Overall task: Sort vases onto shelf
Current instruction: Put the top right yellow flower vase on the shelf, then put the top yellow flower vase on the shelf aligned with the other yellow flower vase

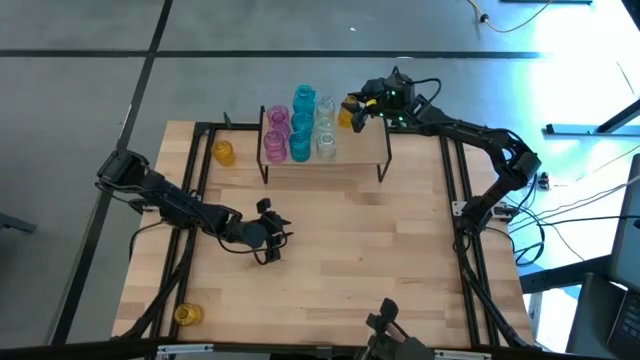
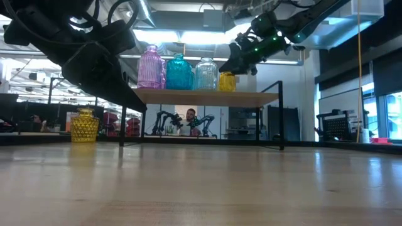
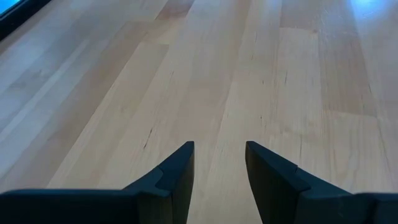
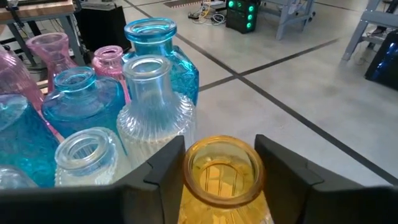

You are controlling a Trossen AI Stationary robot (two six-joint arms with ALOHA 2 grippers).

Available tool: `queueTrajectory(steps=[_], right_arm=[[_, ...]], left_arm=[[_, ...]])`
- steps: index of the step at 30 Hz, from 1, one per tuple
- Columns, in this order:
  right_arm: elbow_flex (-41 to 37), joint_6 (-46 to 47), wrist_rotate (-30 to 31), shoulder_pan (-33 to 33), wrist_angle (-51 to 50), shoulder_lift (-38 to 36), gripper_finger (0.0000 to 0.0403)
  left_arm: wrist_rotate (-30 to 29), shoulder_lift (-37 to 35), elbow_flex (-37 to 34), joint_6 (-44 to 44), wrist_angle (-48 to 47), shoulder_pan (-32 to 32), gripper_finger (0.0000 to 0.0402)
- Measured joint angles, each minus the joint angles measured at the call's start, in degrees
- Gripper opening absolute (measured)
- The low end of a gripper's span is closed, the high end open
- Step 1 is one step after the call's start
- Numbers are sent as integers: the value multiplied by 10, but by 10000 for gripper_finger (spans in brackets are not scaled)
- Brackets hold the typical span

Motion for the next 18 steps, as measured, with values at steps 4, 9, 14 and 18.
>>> queueTrajectory(steps=[4,9,14,18], right_arm=[[0,0,0,0,-1,0,210],[0,-7,0,0,14,-1,248],[3,-34,2,0,11,-31,265],[9,-36,-27,0,-16,-76,266]], left_arm=[[0,0,0,0,0,0,137],[0,0,0,0,0,0,137],[0,0,0,0,0,0,137],[0,0,0,-5,0,0,137]])
